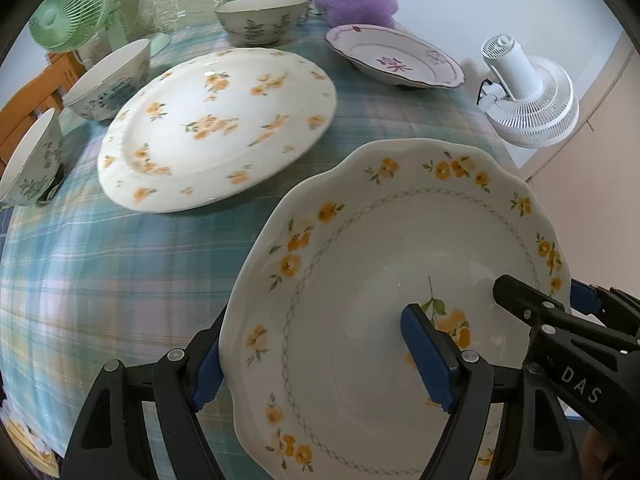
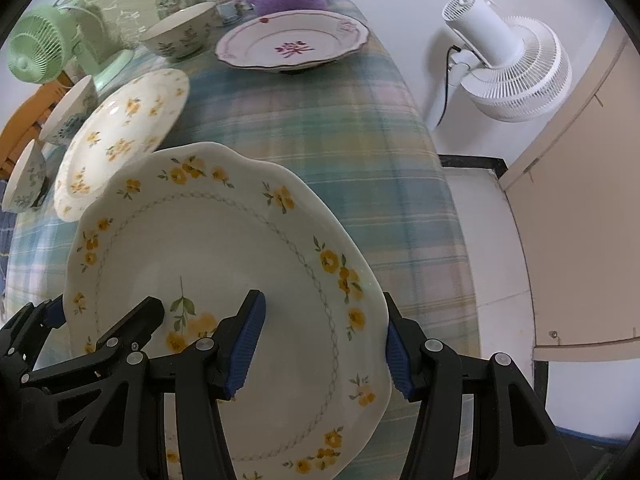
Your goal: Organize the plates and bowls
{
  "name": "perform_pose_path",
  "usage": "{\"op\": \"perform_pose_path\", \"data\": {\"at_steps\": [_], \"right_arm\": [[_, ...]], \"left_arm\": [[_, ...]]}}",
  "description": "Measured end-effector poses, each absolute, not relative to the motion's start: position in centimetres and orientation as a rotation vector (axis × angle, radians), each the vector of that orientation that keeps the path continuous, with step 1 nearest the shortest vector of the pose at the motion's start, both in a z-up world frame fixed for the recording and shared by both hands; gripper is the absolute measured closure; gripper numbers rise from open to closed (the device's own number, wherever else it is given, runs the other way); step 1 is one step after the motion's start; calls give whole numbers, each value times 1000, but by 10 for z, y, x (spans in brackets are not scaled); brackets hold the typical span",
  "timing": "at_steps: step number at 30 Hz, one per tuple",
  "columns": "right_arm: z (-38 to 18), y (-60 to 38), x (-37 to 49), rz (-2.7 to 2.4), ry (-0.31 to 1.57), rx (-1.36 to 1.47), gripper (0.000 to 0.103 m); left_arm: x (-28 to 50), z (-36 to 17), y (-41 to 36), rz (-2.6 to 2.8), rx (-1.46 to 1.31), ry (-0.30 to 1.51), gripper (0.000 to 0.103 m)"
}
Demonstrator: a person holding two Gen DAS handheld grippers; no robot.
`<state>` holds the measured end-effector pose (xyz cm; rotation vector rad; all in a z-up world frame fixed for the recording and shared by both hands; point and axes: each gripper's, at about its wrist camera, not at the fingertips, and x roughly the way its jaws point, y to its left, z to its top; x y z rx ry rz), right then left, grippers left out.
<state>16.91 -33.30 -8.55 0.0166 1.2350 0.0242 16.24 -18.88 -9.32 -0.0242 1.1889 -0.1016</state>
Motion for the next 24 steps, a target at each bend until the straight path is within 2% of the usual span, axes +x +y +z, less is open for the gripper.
{"op": "perform_pose_path", "data": {"at_steps": [20,24], "right_arm": [[-99,-355,178,18,1268,21,44],[-96,-354,178,18,1258,22,44]], "left_arm": [[172,-104,-212,-71,26,1228,20],[172,-101,-209,-66,18,1219,17]]}}
